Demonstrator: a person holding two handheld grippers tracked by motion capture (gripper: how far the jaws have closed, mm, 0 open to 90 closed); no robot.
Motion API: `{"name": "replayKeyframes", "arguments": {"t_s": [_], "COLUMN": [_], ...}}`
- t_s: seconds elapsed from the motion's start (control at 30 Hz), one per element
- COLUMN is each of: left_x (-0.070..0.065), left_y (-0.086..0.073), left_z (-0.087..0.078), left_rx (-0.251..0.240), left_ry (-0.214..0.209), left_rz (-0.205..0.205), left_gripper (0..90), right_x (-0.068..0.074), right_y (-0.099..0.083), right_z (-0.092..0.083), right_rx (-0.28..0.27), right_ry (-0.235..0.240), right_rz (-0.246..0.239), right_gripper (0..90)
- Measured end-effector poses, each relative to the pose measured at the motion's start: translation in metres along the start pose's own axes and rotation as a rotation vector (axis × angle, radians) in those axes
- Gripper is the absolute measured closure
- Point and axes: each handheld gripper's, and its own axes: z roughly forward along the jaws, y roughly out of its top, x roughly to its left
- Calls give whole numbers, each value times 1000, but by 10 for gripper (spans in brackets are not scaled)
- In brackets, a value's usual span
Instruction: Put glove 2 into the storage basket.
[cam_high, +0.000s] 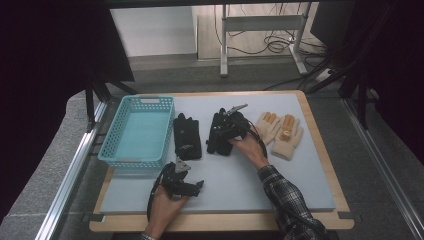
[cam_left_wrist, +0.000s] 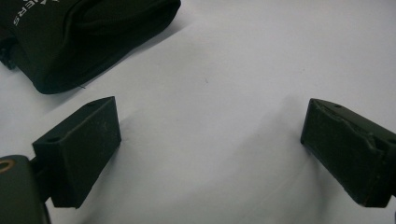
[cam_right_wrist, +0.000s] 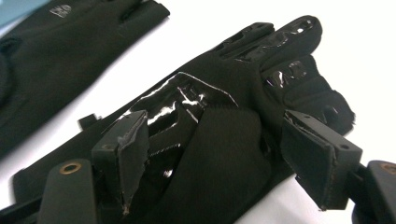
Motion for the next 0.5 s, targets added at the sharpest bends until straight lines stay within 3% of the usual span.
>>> {"name": "replayKeyframes", "arguments": {"t_s": [0.13,0.23,0.33,0.37,0.47,0.5], "left_x": [0,0,0,0,0,0], "left_y": [0,0,0,0,0,0], "left_z": [0,0,0,0,0,0], "left_rx": [3,4,4,4,0,0], "left_ry": [0,0,1,0,0,0], "left_rz": [2,3,5,3,-1,-2], "left_gripper": [54,53,53,53,53,53], "right_x": [3,4,5,8,11,11], "right_y": [1,2,3,3,3,3], "right_z": [13,15,14,12,10,10], "right_rx": [39,53,60,64,70,70], "right_ry": [-18,-11,-13,0,26,26], "right_rz": [-35,8,9,6,8,8], "right_gripper": [239,289,348,471,623,623]}}
